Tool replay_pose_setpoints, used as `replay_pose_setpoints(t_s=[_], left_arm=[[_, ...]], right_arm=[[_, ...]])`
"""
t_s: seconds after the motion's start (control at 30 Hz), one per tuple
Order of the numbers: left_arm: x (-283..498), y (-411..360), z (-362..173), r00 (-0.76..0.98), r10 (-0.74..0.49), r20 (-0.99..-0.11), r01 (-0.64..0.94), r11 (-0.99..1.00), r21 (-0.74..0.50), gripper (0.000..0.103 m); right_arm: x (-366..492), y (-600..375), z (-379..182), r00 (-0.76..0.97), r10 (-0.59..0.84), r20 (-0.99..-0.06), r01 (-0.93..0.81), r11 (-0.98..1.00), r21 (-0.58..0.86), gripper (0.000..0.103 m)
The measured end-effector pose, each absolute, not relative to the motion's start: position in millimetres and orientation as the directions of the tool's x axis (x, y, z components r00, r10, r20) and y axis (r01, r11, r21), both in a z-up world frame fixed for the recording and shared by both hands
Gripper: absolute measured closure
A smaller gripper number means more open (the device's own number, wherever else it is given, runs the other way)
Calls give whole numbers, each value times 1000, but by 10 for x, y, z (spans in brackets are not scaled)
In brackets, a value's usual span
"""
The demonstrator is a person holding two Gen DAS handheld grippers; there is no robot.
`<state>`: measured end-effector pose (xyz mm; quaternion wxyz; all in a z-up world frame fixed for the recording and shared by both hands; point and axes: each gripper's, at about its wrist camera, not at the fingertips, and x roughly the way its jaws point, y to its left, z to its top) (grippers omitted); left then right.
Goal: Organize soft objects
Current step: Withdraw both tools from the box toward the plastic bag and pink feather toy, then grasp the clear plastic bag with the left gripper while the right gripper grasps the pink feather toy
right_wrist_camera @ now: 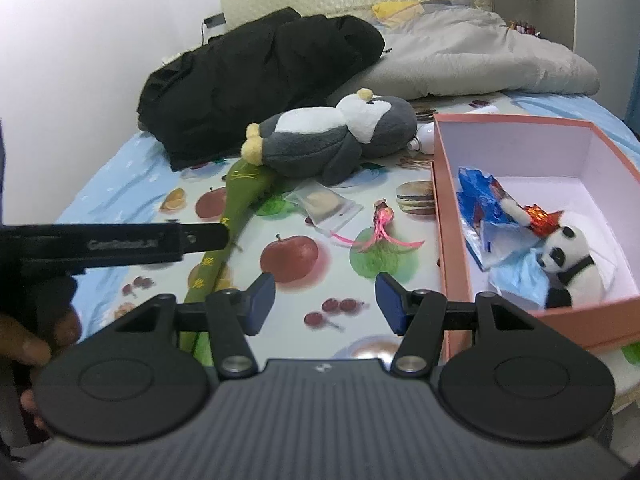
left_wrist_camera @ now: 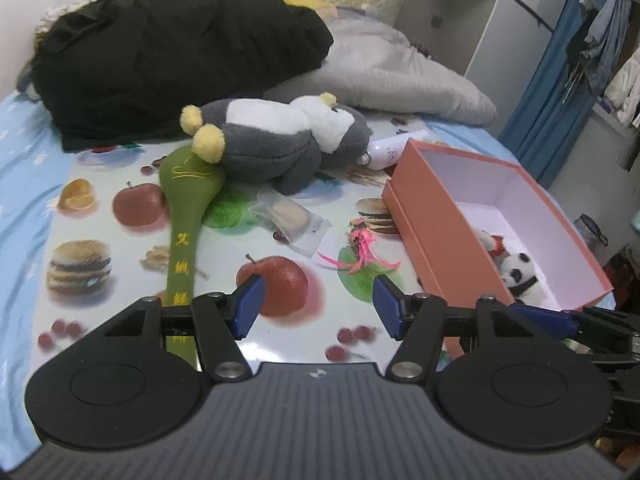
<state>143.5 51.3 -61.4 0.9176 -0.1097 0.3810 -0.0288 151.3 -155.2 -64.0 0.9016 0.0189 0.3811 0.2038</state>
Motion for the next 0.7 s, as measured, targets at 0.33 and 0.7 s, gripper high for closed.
replay_pose_setpoints(t_s=[0.33,0.7], left_arm=[[2373,525,-1017,644,-167,-746,93,986,-141,37],[3323,679,-1518,612,-160,-775,119,987,-110,37]], right_arm=[[2273,-1285,-970,597,326,-733,-331,932,145,47],[3073,-1076,-1438,557,272,-784,-303,946,113,50]])
